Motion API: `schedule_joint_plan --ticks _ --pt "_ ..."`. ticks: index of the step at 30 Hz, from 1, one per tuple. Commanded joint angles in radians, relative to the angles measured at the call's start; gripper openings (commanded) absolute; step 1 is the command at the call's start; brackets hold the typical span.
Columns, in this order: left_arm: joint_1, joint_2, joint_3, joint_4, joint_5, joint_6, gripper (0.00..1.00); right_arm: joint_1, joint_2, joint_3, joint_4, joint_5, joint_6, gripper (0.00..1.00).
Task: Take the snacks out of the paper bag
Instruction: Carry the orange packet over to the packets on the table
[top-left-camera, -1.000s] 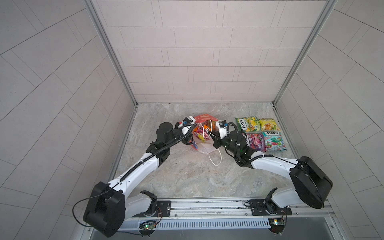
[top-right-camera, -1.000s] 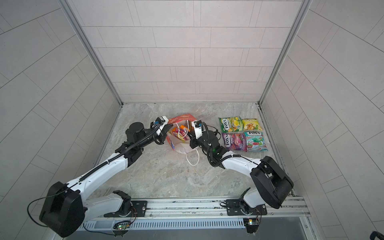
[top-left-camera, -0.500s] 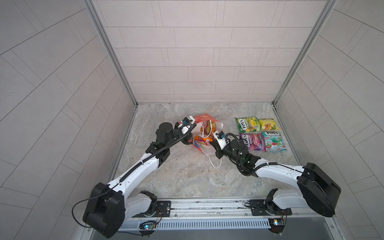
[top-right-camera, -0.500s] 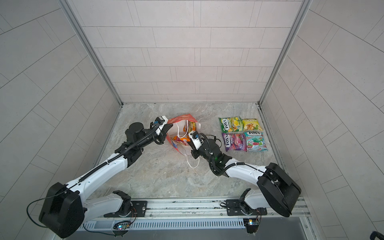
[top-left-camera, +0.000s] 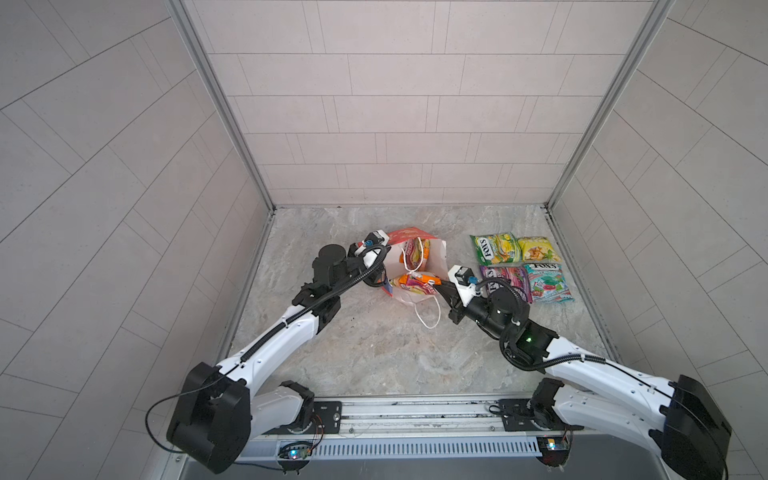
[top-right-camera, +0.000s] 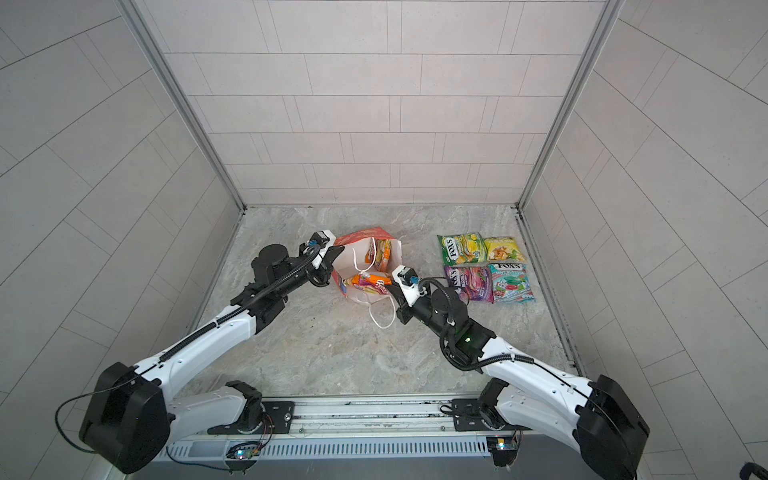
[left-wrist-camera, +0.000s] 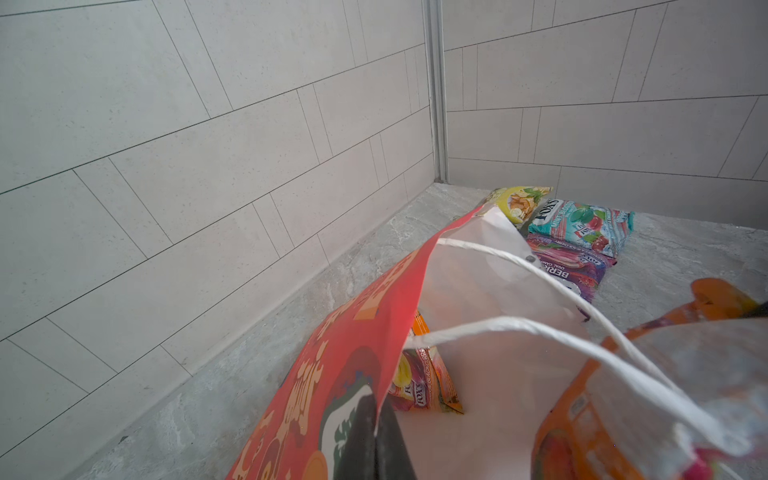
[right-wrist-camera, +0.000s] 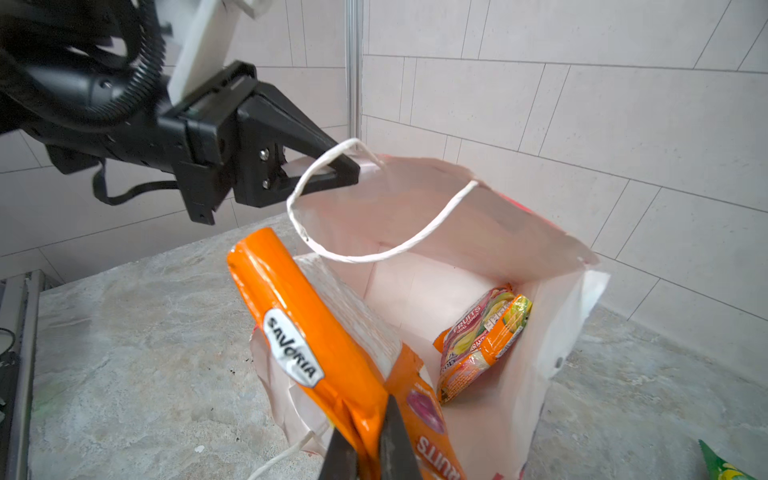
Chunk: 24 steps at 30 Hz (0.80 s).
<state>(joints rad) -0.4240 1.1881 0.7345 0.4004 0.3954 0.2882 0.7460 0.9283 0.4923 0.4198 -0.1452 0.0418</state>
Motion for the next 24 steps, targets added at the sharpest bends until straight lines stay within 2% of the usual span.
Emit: schedule_joint_plan --ticks 1,7,17,20,24 --pt "0.003 0.002 0.015 0.009 -0.040 0.009 0.00 0.004 -0.089 0.028 -0.074 -0.029 -0.001 0.00" --pt "0.002 -0.005 0.008 0.013 -0.051 0.016 0.00 0.003 -0.230 0.036 -0.161 0.034 0.023 0.00" --pt "0.002 -0.015 -0.005 0.029 -0.067 0.026 0.00 -0.019 -0.268 0.189 -0.230 0.128 0.084 0.00" --pt "0.002 -0.022 -0.012 0.030 -0.067 0.025 0.00 -0.069 -0.248 0.253 -0.270 0.122 0.112 0.00" --pt "0.002 -0.036 -0.021 0.034 -0.056 0.025 0.00 -0.218 -0.202 0.321 -0.289 0.037 0.228 0.00"
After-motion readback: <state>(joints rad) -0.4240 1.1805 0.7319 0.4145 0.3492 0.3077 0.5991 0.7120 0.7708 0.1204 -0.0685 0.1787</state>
